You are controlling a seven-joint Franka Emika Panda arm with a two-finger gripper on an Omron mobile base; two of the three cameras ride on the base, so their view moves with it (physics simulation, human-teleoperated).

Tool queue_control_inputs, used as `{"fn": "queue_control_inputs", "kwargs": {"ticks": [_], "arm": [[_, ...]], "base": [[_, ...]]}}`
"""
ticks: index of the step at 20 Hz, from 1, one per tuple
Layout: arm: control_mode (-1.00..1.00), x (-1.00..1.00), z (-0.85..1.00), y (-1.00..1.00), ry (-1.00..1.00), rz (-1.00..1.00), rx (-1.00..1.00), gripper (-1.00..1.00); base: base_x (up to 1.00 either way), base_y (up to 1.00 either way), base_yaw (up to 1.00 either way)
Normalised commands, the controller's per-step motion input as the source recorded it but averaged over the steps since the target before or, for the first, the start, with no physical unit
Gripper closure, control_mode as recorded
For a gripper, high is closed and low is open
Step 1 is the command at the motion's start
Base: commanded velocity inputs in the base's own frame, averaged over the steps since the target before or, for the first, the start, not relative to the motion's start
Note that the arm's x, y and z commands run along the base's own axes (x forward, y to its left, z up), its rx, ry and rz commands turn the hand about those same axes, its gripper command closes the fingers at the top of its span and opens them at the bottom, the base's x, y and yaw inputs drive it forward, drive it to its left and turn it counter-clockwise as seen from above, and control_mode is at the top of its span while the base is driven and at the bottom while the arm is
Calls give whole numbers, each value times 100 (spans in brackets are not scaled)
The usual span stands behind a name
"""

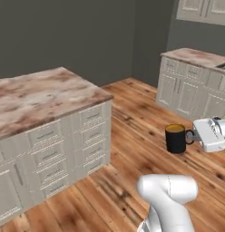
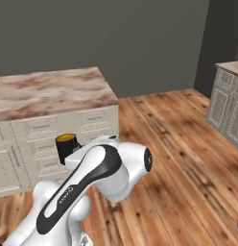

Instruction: Pick up the brewed coffee from the coffee machine and place it next to the breakfast plate on the dining counter.

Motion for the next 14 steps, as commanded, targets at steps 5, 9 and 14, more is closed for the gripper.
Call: {"fn": "queue_control_inputs", "kwargs": {"ticks": [5, 9, 14], "arm": [[100, 0, 0, 0, 0, 0, 0, 100], [100, 0, 0, 0, 0, 0, 0, 100], [100, 0, 0, 0, 0, 0, 0, 100]], "base": [[100, -11, -29], [100, -31, -16], [100, -50, -2]]}}
